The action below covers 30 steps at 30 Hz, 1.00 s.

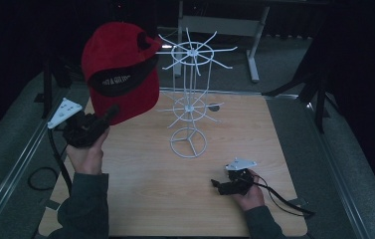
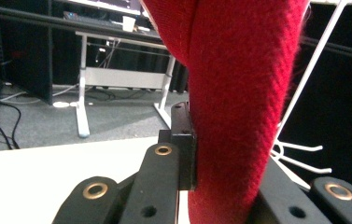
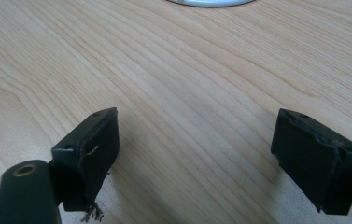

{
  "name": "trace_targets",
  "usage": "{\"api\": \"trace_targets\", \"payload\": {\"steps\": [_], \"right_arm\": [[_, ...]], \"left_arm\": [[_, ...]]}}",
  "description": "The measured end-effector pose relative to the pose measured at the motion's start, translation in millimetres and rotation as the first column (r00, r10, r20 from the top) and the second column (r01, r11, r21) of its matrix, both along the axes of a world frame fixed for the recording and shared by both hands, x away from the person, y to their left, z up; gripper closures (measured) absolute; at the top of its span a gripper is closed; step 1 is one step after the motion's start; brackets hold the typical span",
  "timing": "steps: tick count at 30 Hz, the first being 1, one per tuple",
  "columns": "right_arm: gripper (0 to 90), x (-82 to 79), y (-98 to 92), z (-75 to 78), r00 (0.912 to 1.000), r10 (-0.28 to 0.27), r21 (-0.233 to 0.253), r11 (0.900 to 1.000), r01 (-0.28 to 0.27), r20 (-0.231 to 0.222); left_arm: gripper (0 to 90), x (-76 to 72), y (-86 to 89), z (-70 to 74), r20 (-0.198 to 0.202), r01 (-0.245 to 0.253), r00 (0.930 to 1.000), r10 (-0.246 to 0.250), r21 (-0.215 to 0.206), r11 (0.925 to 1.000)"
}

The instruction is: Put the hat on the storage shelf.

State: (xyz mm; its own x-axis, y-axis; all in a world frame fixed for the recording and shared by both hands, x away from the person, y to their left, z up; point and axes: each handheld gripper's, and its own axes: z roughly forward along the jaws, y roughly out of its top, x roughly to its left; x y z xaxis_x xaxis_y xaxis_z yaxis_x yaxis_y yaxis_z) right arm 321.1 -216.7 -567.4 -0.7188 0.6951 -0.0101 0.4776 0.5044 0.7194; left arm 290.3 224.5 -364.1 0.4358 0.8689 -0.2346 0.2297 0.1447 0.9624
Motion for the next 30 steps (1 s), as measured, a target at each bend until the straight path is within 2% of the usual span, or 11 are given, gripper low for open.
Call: {"api": "trace_targets", "payload": {"steps": [16, 24, 30], "right_arm": [[15.1, 0.0, 0.0, -0.1, 1.0, 0.0, 0.0, 1.0, 0.0, 0.002], [15.1, 0.0, 0.1, -0.1, 1.0, 0.0, 0.001, 1.0, 0.0, 0.001], [15.1, 0.0, 0.0, -0.1, 1.0, 0.0, 0.001, 1.0, 0.0, 0.002]], "left_arm": [[85.6, -1.1, -5.9, -25.4, -0.029, 0.0, 0.9996, 0.0, -0.001, 1.0], [85.5, -2.7, -14.8, -46.8, -0.024, -0.01, 0.9996, 0.011, 0.035, 0.9994], [85.4, 0.1, -24.6, -63.4, -0.07, 0.015, 0.9975, -0.011, 0.061, 0.998]]}}
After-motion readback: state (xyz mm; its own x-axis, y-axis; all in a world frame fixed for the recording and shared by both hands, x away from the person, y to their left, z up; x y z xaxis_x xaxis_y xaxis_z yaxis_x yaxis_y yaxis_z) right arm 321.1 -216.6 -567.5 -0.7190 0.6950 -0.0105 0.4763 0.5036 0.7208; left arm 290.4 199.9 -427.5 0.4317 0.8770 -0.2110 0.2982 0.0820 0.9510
